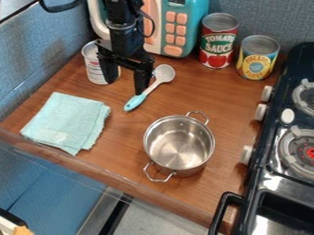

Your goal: Picked the silver pot and placed it on the blue cloth on the left

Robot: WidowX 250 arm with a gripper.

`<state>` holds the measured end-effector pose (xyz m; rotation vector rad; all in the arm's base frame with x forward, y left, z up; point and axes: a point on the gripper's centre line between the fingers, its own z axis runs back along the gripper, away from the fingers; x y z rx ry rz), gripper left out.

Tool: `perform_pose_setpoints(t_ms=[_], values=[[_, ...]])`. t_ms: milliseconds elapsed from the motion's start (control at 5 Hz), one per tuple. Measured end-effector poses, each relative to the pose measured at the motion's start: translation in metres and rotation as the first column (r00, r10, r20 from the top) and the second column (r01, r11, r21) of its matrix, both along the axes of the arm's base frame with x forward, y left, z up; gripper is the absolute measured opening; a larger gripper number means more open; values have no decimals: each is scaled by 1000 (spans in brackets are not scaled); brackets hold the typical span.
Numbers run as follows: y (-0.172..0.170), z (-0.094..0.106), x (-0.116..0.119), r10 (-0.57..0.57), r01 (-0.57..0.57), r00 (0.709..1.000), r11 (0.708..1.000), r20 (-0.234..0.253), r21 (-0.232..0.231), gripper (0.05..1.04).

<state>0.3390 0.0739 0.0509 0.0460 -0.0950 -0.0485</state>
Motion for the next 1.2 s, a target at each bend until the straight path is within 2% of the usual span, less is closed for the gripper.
perform_pose_setpoints(t_ms=[200, 400, 600, 800, 1000, 1200], values=[[-2, -13, -4, 7, -7, 999, 1000, -39, -10, 1000], [-31, -29, -20, -61, 58, 994, 998, -86, -28, 1000], [-55, -19, -25, -114, 112, 992, 993, -48, -35, 1000], [-74, -26, -37, -156, 154, 985, 987, -74, -38, 1000], [-77, -30, -40, -152, 151, 986, 988, -74, -19, 1000], [-80, -40, -41, -136, 133, 986, 991, -102, -34, 947]])
